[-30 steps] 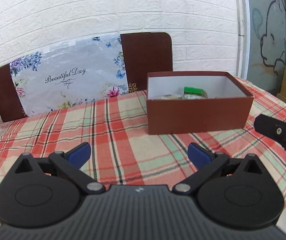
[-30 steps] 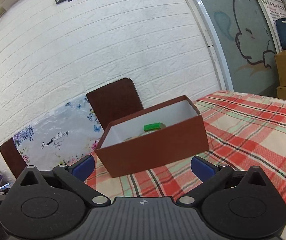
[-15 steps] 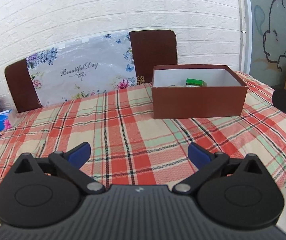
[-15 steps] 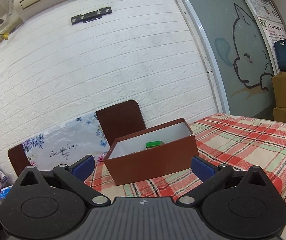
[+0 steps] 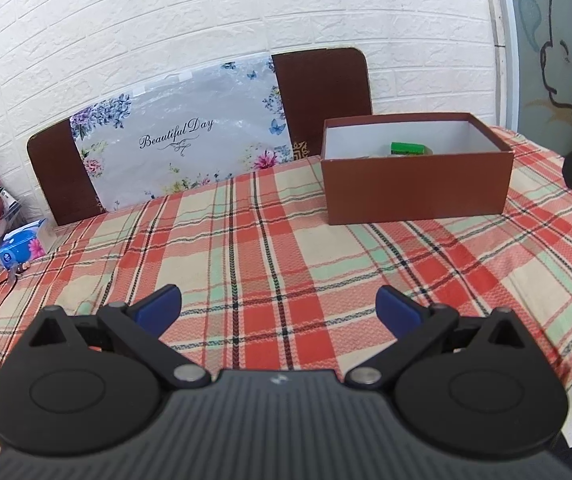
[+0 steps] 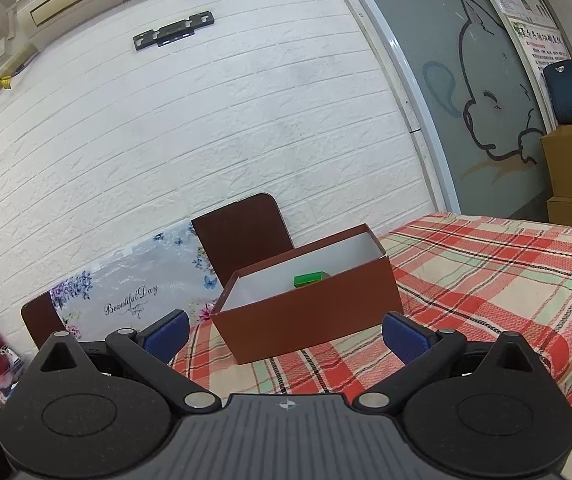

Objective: Organize objects

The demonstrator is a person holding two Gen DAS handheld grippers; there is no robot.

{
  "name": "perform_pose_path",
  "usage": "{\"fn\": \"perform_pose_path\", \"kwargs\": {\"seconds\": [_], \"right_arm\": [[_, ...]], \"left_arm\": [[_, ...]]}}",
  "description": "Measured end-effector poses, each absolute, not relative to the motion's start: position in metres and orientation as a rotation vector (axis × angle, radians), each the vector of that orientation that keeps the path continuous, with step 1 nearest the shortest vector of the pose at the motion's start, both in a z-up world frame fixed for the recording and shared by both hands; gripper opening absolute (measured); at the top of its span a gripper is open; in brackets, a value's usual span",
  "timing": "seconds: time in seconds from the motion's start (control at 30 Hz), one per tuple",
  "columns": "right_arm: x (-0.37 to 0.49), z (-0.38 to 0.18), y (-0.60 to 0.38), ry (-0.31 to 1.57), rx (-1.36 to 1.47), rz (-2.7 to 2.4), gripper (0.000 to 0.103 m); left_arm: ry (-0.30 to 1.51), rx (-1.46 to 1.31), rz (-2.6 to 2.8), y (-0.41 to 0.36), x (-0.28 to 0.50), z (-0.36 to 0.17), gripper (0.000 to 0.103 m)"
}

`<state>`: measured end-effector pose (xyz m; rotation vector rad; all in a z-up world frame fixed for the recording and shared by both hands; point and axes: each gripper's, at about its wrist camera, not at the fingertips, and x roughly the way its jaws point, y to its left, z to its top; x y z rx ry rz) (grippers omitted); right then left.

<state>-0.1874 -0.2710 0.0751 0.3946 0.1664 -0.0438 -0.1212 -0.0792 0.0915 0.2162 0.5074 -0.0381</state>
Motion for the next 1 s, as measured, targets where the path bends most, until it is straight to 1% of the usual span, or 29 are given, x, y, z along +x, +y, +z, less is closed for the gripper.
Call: {"fn": "perform_pose_path", "kwargs": {"seconds": [0.53,1.0], "right_arm": [[-0.154,0.053,-0.265,0.251,0.350,-0.063,0.102],[-0.132,0.036,-0.276,0.324,0.377,-0.093,0.102]], "left_arm": [[0.623,0.204,-0.045,-0.073,-0.088,0.068,0.103],[0.710,0.212,-0.055,-0.081,-0.064,0.048,0.103]]}}
